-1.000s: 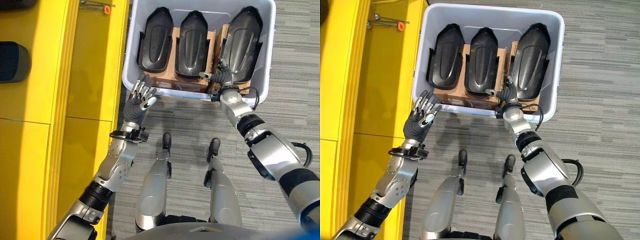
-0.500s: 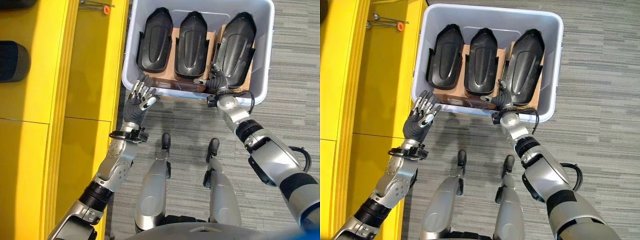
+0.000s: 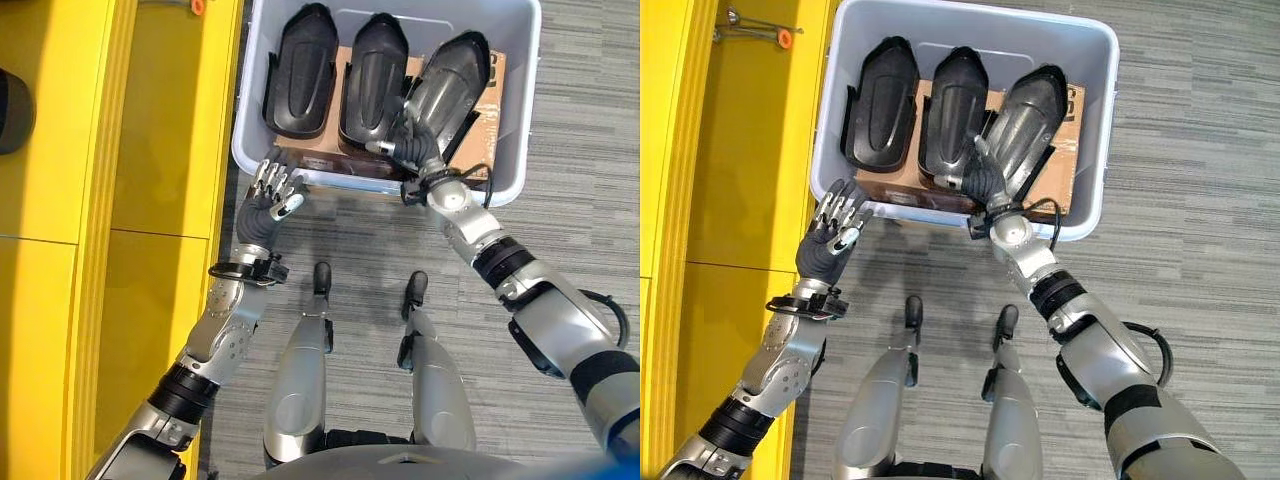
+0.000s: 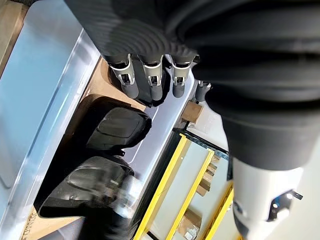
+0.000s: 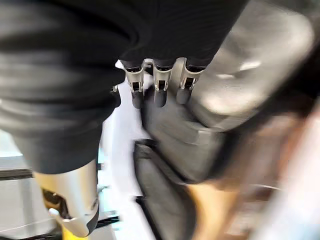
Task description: Move parts from the plastic box to the shelf.
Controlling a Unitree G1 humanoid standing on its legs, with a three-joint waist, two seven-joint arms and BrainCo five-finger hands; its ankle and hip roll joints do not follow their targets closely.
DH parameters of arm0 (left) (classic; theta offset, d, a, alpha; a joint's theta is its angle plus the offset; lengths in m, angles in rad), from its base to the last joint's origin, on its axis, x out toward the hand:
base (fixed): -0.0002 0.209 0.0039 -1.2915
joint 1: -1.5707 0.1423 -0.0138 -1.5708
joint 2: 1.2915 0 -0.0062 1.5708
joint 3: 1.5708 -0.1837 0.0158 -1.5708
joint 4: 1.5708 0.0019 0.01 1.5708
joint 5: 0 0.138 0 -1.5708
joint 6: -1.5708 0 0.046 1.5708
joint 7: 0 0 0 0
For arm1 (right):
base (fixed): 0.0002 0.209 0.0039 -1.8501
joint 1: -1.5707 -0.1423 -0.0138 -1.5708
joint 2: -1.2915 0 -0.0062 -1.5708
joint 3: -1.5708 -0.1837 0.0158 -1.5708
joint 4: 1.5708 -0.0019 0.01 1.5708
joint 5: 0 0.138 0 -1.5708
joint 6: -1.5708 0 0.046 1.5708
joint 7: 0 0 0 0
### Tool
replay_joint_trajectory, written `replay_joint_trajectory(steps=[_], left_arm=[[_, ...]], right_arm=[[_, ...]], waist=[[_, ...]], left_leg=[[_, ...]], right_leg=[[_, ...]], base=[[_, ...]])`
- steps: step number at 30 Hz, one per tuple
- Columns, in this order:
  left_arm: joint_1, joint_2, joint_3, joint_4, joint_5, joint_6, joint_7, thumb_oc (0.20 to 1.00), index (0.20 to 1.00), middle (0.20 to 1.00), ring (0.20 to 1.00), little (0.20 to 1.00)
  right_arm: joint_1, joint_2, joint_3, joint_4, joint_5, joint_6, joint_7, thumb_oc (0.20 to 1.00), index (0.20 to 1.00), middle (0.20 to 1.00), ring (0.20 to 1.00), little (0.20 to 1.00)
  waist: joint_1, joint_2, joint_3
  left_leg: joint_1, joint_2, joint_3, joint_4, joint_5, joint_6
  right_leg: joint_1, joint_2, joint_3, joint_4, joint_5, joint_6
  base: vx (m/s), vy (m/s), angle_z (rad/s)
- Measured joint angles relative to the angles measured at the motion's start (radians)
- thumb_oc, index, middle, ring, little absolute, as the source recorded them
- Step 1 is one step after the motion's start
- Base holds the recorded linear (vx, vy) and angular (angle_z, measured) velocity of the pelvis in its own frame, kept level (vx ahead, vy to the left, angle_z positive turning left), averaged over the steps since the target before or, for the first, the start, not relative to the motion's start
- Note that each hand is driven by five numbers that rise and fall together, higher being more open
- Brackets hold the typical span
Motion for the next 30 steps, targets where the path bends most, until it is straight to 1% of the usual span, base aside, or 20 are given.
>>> replay_joint_trajectory(steps=[1,3,5,6,7,8,9,10,13,15,19,22,24,26,30], left_arm=[[0.000,0.001,0.002,0.000,0.000,0.000,0.000,1.000,1.000,1.000,1.000,1.000],[0.000,0.002,0.003,0.000,0.000,0.000,0.001,1.000,1.000,1.000,1.000,1.000],[-0.003,0.002,0.008,0.000,0.000,0.001,0.001,1.000,1.000,1.000,1.000,1.000],[-0.003,0.003,0.014,-0.004,0.000,0.001,0.001,1.000,1.000,1.000,1.000,1.000],[0.000,0.003,0.022,-0.009,0.000,0.001,0.001,1.000,1.000,1.000,1.000,1.000],[0.006,0.003,0.026,-0.010,0.000,0.001,0.001,1.000,1.000,1.000,1.000,1.000],[0.015,0.004,0.029,-0.013,0.000,0.001,0.001,1.000,1.000,1.000,1.000,1.000],[0.018,0.004,0.028,-0.013,0.000,0.001,0.001,1.000,1.000,1.000,1.000,1.000],[0.024,0.003,0.033,-0.018,0.001,0.002,0.001,1.000,1.000,1.000,1.000,1.000],[0.027,0.003,0.035,-0.019,0.001,0.002,0.001,1.000,1.000,1.000,1.000,1.000],[0.031,0.003,0.036,-0.019,0.002,0.002,0.003,1.000,1.000,1.000,1.000,1.000],[0.032,0.000,0.035,-0.019,0.002,0.002,0.017,1.000,1.000,1.000,1.000,1.000],[0.032,-0.003,0.035,-0.019,0.002,0.002,0.021,1.000,1.000,1.000,1.000,1.000],[0.032,-0.003,0.035,-0.019,0.002,0.002,0.022,1.000,1.000,1.000,1.000,1.000],[0.037,-0.003,0.035,-0.019,0.002,0.002,0.024,1.000,1.000,1.000,1.000,1.000]], right_arm=[[0.000,-0.036,-0.005,-0.066,0.000,-0.006,-0.005,1.000,1.000,1.000,1.000,1.000],[-0.012,-0.060,-0.079,-0.100,-0.004,-0.032,-0.028,1.000,1.000,1.000,1.000,1.000],[-0.009,-0.103,-0.090,-0.132,-0.020,-0.030,-0.043,1.000,1.000,1.000,1.000,1.000],[0.013,-0.141,-0.118,-0.206,-0.034,-0.028,-0.053,1.000,1.000,1.000,1.000,1.000],[0.021,-0.155,-0.141,-0.244,-0.047,-0.033,-0.062,1.000,1.000,1.000,1.000,1.000],[0.023,-0.161,-0.160,-0.267,-0.066,-0.043,-0.074,1.000,1.000,1.000,1.000,1.000],[0.036,-0.163,-0.207,-0.328,-0.099,-0.056,-0.093,1.000,1.000,1.000,1.000,1.000],[0.034,-0.161,-0.209,-0.327,-0.110,-0.069,-0.098,1.000,1.000,1.000,1.000,1.000],[0.069,-0.161,-0.213,-0.360,-0.144,-0.070,-0.111,1.000,1.000,1.000,1.000,1.000],[0.107,-0.151,-0.218,-0.378,-0.165,-0.071,-0.117,1.000,1.000,1.000,1.000,1.000],[0.168,-0.105,-0.236,-0.386,-0.193,-0.070,-0.127,1.000,1.000,1.000,1.000,1.000],[0.198,-0.005,-0.260,-0.341,-0.209,-0.071,-0.161,1.000,1.000,1.000,1.000,1.000],[0.203,0.030,-0.259,-0.317,-0.205,-0.071,-0.165,1.000,1.000,1.000,1.000,1.000],[0.204,0.045,-0.260,-0.301,-0.204,-0.071,-0.175,1.000,1.000,1.000,1.000,1.000],[0.211,0.045,-0.267,-0.283,-0.205,-0.072,-0.196,1.000,1.000,1.000,1.000,1.000]], waist=[[0.001,-0.003,0.001],[-0.006,-0.009,0.001],[-0.013,-0.011,0.001],[-0.011,-0.011,0.001],[-0.012,-0.013,0.000],[-0.015,-0.014,0.000],[-0.023,-0.016,0.000],[-0.028,-0.016,0.000],[-0.037,-0.017,0.000],[-0.041,-0.017,0.000],[-0.042,-0.017,0.000],[-0.043,-0.016,0.000],[-0.042,-0.016,0.000],[-0.039,-0.016,0.000],[-0.035,-0.015,0.001]], left_leg=[[0.000,0.000,0.000,0.000,0.000,0.000],[0.001,0.001,0.000,0.005,0.000,0.000],[0.001,0.002,0.000,0.009,0.000,0.000],[0.001,0.002,-0.001,0.009,0.000,0.000],[0.001,0.001,-0.001,0.009,0.000,0.000],[0.003,0.001,0.000,0.009,0.000,0.000],[0.005,0.002,0.002,0.010,-0.001,0.001],[0.005,0.002,0.003,0.010,-0.001,0.001],[0.005,0.003,0.003,0.010,-0.001,0.001],[0.005,0.003,0.006,0.010,-0.001,0.001],[0.003,0.004,0.013,0.010,-0.002,0.001],[0.002,0.006,0.013,0.010,-0.003,0.000],[0.002,0.006,0.014,0.010,-0.003,0.000],[0.002,0.006,0.014,0.010,-0.003,0.000],[0.001,0.006,0.014,0.010,-0.003,-0.001]], right_leg=[[0.000,0.000,0.000,0.002,0.000,0.000],[0.000,0.000,0.000,0.007,0.000,0.000],[-0.001,0.001,0.001,0.012,-0.001,-0.001],[-0.001,0.002,0.002,0.014,-0.002,-0.002],[-0.001,0.001,0.002,0.015,-0.002,-0.003],[-0.001,0.001,0.004,0.015,-0.002,-0.003],[-0.001,0.001,0.007,0.017,-0.002,-0.003],[-0.001,0.001,0.007,0.017,-0.002,-0.003],[-0.002,0.002,0.008,0.017,-0.002,-0.003],[-0.003,0.002,0.009,0.017,-0.002,-0.003],[-0.011,0.003,0.018,0.018,-0.002,-0.003],[-0.013,0.005,0.018,0.020,-0.003,-0.004],[-0.014,0.004,0.018,0.020,-0.003,-0.004],[-0.014,0.004,0.018,0.020,-0.003,-0.004],[-0.015,0.003,0.018,0.020,-0.006,-0.009]], base=[[0.00,0.000,0.00],[0.00,0.000,0.00],[0.00,0.000,0.00],[0.00,0.000,0.00],[0.00,0.000,0.00],[0.01,0.004,-0.06],[0.01,-0.002,-0.06],[0.01,-0.002,-0.04],[0.00,0.000,0.00],[0.00,0.000,0.00],[0.00,-0.007,-0.05],[0.00,0.000,0.00],[0.00,0.000,0.00],[0.00,0.000,0.00],[0.00,0.000,0.00]])
